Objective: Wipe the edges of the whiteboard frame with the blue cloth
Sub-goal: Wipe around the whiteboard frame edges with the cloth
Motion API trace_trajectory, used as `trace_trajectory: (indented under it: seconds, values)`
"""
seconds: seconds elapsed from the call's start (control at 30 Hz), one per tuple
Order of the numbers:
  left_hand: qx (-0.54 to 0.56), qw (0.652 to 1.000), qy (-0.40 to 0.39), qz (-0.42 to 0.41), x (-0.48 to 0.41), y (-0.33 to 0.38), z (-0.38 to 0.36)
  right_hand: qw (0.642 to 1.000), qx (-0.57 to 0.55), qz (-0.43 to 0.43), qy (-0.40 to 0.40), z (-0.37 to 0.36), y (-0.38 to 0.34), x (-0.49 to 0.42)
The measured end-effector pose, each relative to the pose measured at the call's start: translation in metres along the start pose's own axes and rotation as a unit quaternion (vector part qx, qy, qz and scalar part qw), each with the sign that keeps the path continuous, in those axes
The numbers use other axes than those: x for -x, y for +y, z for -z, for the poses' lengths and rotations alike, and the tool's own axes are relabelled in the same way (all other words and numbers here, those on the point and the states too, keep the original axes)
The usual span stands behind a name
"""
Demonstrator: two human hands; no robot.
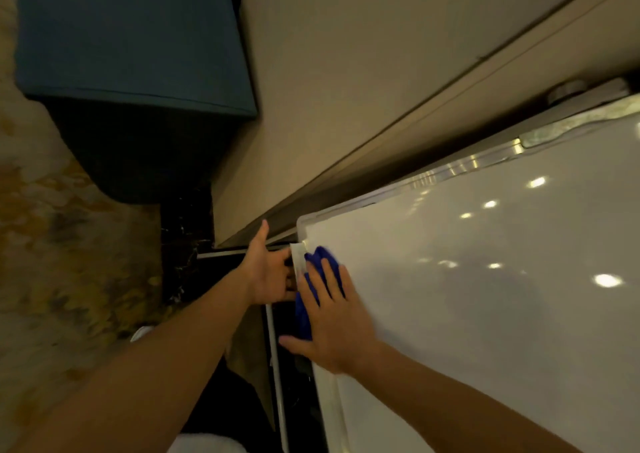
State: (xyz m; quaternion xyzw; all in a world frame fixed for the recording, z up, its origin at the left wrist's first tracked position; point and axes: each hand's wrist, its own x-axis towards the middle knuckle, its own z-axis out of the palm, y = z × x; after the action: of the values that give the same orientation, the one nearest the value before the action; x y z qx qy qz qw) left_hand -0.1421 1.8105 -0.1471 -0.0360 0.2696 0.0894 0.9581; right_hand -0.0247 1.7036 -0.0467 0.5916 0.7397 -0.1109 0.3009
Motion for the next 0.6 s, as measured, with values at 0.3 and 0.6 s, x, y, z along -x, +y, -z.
trace_trajectory:
  seconds: [0.3,0.6]
  values:
    - [0.036,0.998,-0.042,-0.004,-0.014,0.008,0.002,0.987,0.160,0.004,-0.026,0.035,0.029,-0.082]
    - [-0.018,0.999,-0.019,0.022,-0.011,0.021,-0.015,0.967,0.242,0.050,-0.059,0.030,0.037,-0.069]
